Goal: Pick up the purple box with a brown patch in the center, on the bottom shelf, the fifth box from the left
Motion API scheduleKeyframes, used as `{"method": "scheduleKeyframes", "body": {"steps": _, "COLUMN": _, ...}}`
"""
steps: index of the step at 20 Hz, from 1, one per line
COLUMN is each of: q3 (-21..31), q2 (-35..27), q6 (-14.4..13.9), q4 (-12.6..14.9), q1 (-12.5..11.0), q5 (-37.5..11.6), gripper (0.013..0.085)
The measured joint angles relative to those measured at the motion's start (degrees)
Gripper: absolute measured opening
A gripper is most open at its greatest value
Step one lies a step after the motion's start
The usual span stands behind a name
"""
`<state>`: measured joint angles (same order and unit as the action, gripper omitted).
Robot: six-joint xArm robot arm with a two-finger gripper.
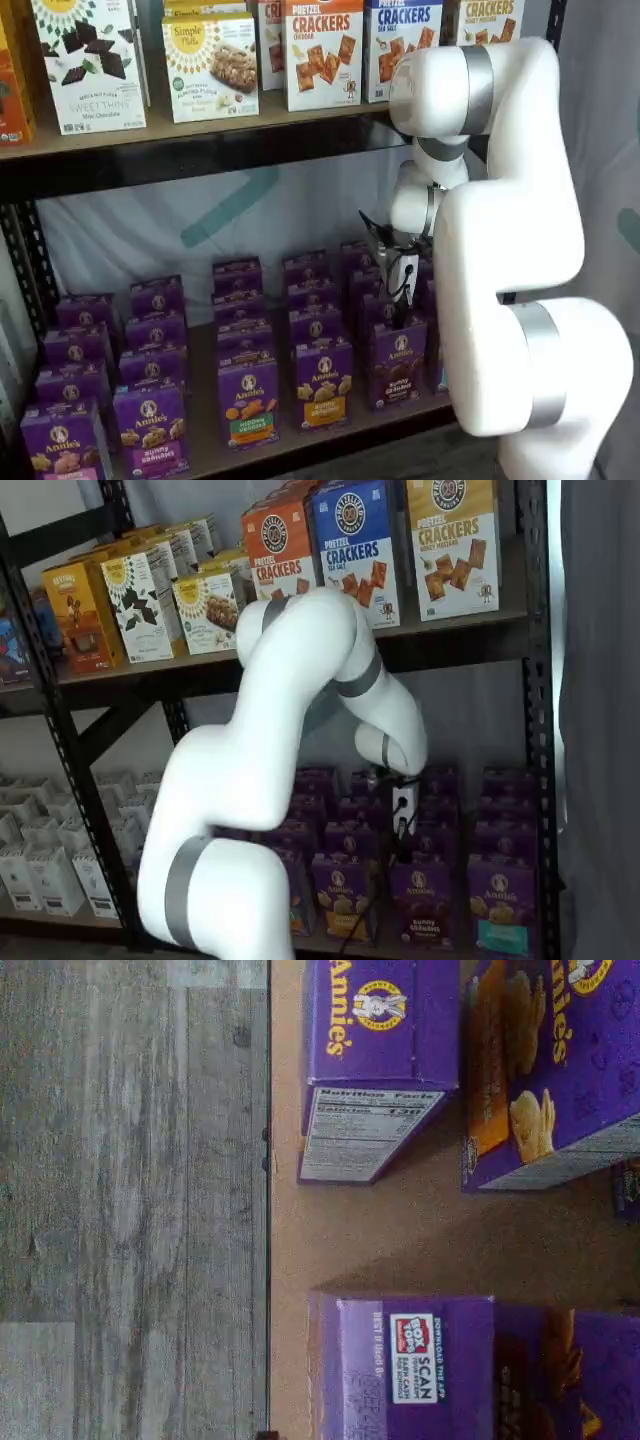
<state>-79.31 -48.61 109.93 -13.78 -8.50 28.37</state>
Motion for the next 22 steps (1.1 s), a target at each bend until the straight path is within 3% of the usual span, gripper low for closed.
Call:
{"method": "scheduleKeyframes", "body": {"steps": 4, "q3": 5.5, "q2": 4.79, "q6": -3.5, "q4": 4.54, "q1": -0.41, "q5": 3.76, "gripper": 0.085}}
{"method": "scheduleKeyframes", "body": {"steps": 12, "q3": 14.64, "q2": 11.04, "q6": -1.93, "q4": 3.78, "q1": -1.04, "q5": 1.48, "gripper": 0.085}}
{"method": "scheduleKeyframes", "body": {"steps": 17, "q3": 14.39, "q2": 11.12, "q6": -1.46, "q4": 3.45, "q1": -1.26, "q5": 2.65, "gripper": 0.085}}
{"method": "scheduleKeyframes", "body": {"steps": 22, "q3": 10.7, "q2": 8.62, "q6": -1.97, "q4": 3.57, "q1": -0.97, "q5": 4.51, "gripper": 0.085}}
